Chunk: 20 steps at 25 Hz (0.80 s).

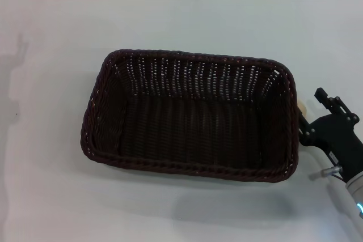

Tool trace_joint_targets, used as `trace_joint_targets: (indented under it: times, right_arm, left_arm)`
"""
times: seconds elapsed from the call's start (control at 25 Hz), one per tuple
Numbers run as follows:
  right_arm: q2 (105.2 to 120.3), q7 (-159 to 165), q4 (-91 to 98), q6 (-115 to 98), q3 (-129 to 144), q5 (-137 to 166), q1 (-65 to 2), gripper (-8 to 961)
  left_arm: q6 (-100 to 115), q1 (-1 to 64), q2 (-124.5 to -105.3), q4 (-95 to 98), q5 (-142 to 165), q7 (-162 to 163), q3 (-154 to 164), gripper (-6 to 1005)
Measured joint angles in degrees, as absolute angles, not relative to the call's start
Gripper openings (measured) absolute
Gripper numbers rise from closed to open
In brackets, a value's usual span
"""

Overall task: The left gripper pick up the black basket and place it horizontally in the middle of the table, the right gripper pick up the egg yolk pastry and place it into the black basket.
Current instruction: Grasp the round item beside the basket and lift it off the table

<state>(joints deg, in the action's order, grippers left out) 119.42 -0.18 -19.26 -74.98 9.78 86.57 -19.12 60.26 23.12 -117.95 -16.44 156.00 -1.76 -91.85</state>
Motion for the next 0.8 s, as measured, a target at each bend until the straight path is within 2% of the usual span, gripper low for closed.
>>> trace_joint_targets:
  times: [0.24, 0.44, 0.8]
  right_arm:
    - [119.45, -0.15, -19.34, -74.25, 9.75, 88.04, -19.48, 667]
    - [119.56, -0.06, -19.43, -71.57, 9.75, 88.16, -20.08, 674]
    - [119.62, -0.06, -19.52, -69.96, 9.74, 88.16, -20.50, 593]
  left_arm:
    - [60.26, 23.00, -117.95, -16.43, 156.01, -1.76, -91.85, 834]
    - [60.45, 22.78, -117.95, -16.43, 156.03, -1.76, -91.85, 834]
    - [60.59, 22.73, -117.95, -16.43, 156.09, -1.76, -91.85, 834]
